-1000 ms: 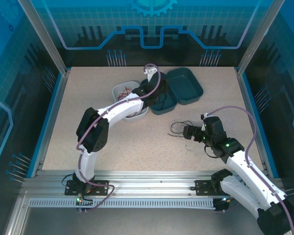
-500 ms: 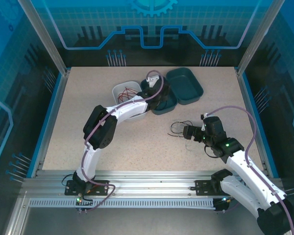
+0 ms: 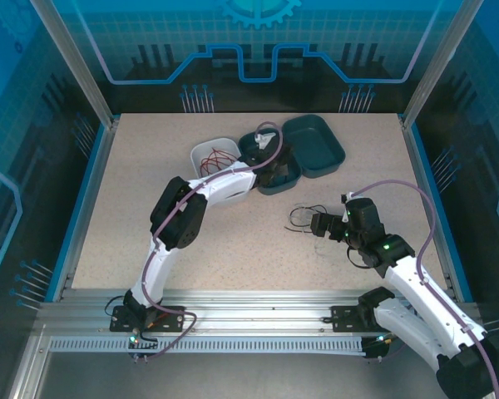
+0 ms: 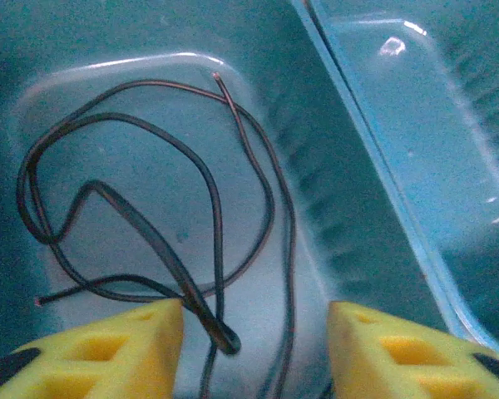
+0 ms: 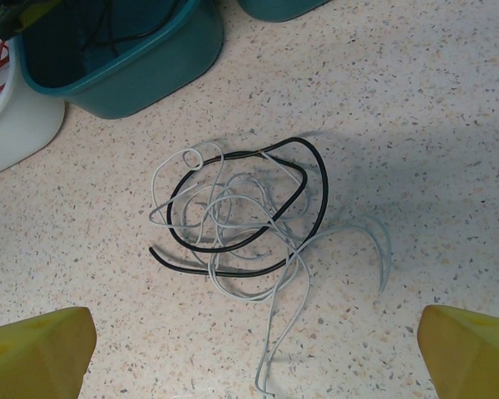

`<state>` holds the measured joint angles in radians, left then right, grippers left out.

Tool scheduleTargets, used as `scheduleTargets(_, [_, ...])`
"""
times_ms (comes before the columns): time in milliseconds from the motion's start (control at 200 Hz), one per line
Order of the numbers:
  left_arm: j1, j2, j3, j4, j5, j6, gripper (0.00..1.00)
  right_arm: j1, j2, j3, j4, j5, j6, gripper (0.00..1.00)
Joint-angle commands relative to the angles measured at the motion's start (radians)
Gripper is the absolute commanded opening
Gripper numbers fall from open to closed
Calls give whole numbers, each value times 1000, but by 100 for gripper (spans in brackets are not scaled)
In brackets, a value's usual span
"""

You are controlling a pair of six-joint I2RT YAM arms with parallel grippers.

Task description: Untangle the cables

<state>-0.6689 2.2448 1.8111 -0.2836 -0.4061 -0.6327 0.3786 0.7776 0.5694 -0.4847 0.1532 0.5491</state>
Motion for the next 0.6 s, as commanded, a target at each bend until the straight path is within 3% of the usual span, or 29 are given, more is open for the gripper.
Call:
scheduleTargets(0, [-2,-32,37,-28,57,50,67,-10,-21,7,-38,9,14,100])
scheduleTargets(235, [-5,-127,39,-84,113,109,99,-12,-26,33,-77,36,18,100])
scheduleTargets(595, [-5,-393,-222,-4,155,111,99,-12,-1,96,-185,120,72,98])
